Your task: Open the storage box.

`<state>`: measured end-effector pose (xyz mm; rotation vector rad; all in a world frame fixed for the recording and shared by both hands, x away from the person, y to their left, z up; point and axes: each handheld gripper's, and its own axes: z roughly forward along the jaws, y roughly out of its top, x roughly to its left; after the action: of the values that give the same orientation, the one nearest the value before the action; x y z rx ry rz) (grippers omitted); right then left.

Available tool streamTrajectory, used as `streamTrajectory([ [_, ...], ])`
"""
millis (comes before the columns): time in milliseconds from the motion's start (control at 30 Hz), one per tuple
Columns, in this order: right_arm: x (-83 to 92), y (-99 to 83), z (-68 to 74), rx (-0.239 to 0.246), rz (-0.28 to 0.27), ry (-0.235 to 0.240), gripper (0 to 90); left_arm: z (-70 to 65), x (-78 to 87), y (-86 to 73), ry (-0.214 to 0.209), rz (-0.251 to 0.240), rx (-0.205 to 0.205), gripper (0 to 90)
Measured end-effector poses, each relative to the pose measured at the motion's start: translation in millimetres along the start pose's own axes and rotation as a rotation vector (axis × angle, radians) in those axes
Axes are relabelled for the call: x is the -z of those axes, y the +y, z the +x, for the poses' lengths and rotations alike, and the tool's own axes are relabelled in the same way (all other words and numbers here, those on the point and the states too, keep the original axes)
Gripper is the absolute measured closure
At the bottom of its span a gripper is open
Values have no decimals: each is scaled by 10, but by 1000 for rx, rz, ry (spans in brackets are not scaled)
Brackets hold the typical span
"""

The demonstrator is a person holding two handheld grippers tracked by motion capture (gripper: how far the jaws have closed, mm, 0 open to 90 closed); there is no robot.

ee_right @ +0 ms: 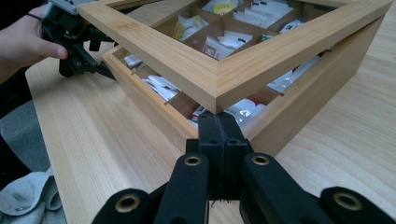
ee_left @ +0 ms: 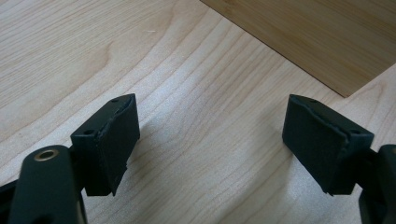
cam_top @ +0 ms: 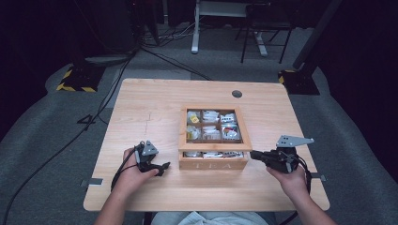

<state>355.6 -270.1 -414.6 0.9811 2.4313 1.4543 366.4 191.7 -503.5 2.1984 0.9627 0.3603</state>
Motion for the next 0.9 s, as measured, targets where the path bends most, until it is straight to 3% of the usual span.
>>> streamTrajectory([
  [900, 7, 387, 10, 30, -146, -67, 900, 3, -3, 4, -1, -3, 2, 196],
])
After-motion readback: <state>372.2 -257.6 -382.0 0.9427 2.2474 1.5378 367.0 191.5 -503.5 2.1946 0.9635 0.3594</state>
